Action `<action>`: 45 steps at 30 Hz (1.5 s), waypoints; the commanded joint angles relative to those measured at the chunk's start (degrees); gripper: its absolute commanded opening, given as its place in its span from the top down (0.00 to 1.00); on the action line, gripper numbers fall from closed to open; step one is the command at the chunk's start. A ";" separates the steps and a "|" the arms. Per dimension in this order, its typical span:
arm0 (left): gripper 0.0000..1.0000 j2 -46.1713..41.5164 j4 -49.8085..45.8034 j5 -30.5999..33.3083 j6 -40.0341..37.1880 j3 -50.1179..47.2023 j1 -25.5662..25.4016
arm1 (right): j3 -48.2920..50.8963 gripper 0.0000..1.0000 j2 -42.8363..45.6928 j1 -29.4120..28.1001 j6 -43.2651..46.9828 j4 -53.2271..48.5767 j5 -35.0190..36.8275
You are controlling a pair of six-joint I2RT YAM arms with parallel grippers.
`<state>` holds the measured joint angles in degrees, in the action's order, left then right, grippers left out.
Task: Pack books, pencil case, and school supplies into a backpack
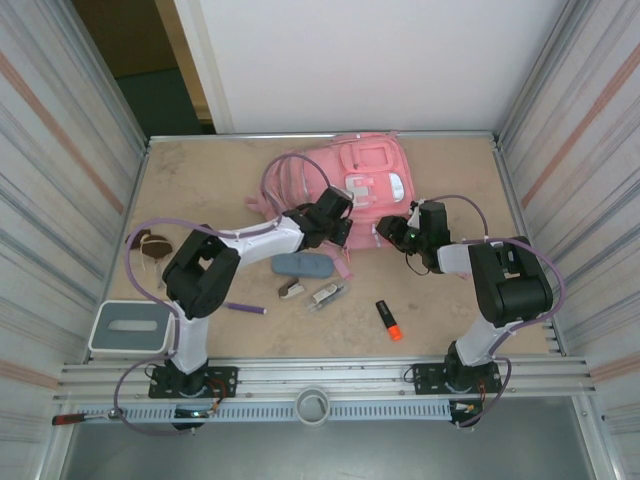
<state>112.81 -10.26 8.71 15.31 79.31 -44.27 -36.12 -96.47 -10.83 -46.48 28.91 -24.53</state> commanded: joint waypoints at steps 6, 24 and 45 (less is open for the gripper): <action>1.00 -1.25 -9.57 -17.19 0.82 4.58 6.21 | 2.19 0.57 -2.16 0.55 -0.36 -4.74 0.19; 1.00 1.48 -19.73 -0.78 -3.93 8.35 4.66 | 2.09 0.58 -1.32 1.60 -0.32 -4.87 -0.84; 0.83 -1.01 -7.22 -3.91 1.96 -4.20 3.42 | 2.68 0.57 -0.79 1.53 0.08 -5.63 0.04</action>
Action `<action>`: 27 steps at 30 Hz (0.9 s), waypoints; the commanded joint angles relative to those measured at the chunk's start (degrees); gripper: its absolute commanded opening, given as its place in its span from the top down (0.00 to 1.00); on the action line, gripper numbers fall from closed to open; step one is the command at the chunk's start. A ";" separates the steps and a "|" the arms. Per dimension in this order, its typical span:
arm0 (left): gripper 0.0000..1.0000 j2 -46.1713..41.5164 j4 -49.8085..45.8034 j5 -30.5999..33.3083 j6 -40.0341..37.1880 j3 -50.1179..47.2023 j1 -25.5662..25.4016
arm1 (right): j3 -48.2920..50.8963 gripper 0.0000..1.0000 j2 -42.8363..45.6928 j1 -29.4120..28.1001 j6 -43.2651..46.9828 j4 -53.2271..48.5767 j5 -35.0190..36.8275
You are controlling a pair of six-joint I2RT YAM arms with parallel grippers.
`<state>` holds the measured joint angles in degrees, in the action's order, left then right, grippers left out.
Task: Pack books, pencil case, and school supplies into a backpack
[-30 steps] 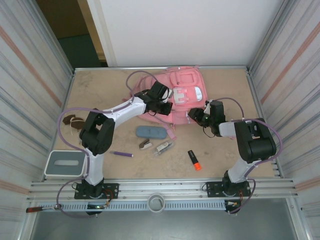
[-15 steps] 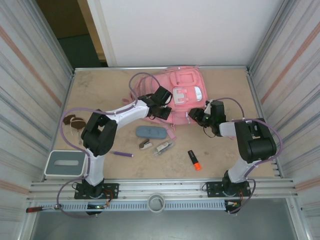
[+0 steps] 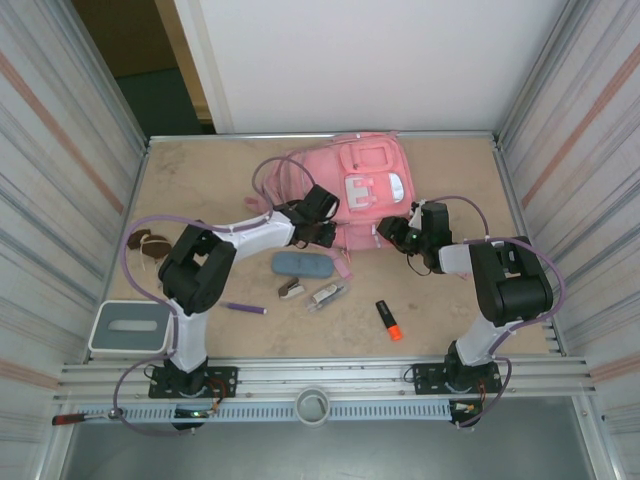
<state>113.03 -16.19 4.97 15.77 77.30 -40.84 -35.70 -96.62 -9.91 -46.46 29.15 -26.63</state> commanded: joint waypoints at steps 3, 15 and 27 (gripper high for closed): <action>0.81 -1.58 -0.16 -1.26 2.18 -3.60 -0.19 | 2.21 0.57 -0.68 0.46 0.05 -5.83 2.11; 0.84 -2.55 2.43 0.75 0.71 -3.94 -0.25 | 2.65 0.57 -0.50 0.42 0.14 -5.86 2.29; 0.78 -4.96 2.31 0.39 -0.28 -1.80 -0.16 | 2.55 0.57 -1.86 0.42 0.23 -5.08 2.25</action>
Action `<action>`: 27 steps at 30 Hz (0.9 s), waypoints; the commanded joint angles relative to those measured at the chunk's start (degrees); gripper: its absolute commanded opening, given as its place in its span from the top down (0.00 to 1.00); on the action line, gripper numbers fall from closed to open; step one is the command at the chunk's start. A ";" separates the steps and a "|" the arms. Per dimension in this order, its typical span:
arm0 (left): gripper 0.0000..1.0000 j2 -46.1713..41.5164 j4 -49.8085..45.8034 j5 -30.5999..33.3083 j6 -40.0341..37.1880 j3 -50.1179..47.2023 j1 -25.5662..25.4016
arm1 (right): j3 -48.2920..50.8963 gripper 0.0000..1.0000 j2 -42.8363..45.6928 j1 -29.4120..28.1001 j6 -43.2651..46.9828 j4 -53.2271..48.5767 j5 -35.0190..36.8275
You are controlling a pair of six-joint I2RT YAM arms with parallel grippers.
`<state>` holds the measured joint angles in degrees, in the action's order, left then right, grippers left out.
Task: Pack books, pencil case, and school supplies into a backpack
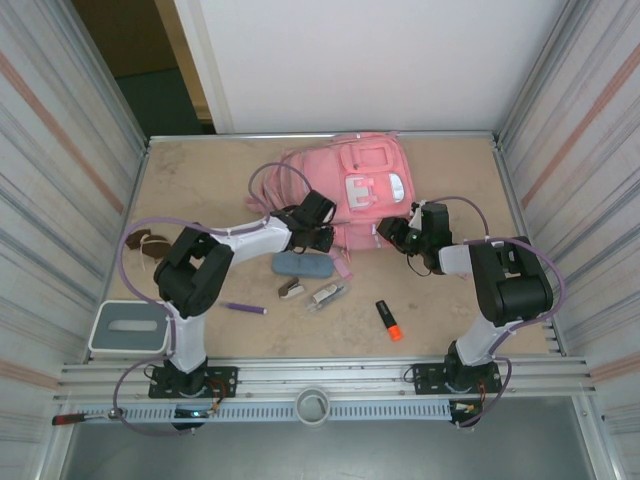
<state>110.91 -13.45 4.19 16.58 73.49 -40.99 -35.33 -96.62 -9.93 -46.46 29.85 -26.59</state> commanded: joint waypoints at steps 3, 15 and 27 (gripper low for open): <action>0.79 -1.97 -0.86 1.26 -1.37 3.17 0.03 | 2.19 0.57 -2.01 0.44 0.14 -5.59 2.07; 0.83 -0.08 -1.84 1.42 -1.27 3.92 0.03 | 2.26 0.57 -1.63 0.88 0.23 -5.81 1.63; 0.77 0.09 -1.11 1.26 -0.67 0.85 0.04 | 1.47 0.57 -1.53 0.88 0.14 -6.35 1.28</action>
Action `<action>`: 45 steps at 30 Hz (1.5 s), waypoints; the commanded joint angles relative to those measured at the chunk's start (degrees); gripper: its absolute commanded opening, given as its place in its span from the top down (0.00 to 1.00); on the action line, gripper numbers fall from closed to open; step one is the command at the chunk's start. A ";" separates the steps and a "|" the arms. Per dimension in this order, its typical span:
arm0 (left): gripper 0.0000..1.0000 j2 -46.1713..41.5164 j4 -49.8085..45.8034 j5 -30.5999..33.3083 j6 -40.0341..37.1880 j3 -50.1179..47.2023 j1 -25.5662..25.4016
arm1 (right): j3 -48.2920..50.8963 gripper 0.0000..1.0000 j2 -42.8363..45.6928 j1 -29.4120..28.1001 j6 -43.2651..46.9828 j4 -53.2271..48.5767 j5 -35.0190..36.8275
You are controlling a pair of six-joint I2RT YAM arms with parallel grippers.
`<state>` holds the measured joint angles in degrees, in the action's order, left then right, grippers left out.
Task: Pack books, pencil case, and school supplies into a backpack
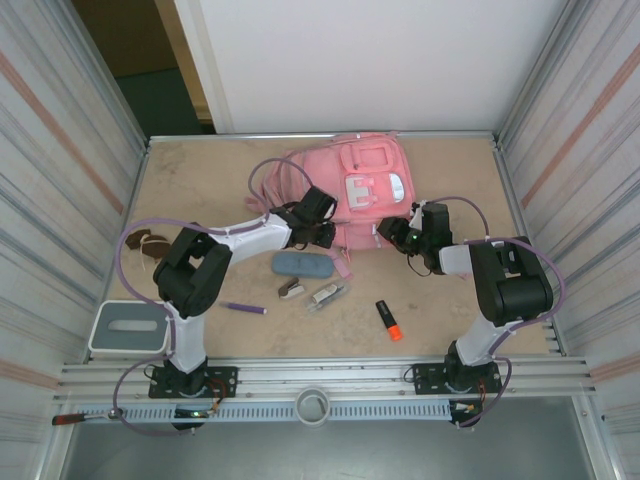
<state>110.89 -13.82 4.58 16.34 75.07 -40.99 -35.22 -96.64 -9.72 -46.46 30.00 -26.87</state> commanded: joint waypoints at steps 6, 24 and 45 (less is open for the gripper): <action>0.81 0.55 -0.50 0.74 -0.69 -0.29 0.03 | 1.04 0.57 -1.03 0.49 0.31 -7.22 1.84; 1.00 -4.87 6.22 -2.74 -5.58 -4.90 -0.03 | -2.02 0.49 14.39 -3.85 6.54 -21.20 9.74; 1.00 -5.60 7.68 -4.62 -6.54 -4.93 -0.23 | -14.57 0.37 -0.48 -10.25 -2.59 -18.47 24.35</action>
<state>107.92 -7.16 1.65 11.11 70.04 -40.99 -48.25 -95.59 -19.97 -46.11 10.37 -5.50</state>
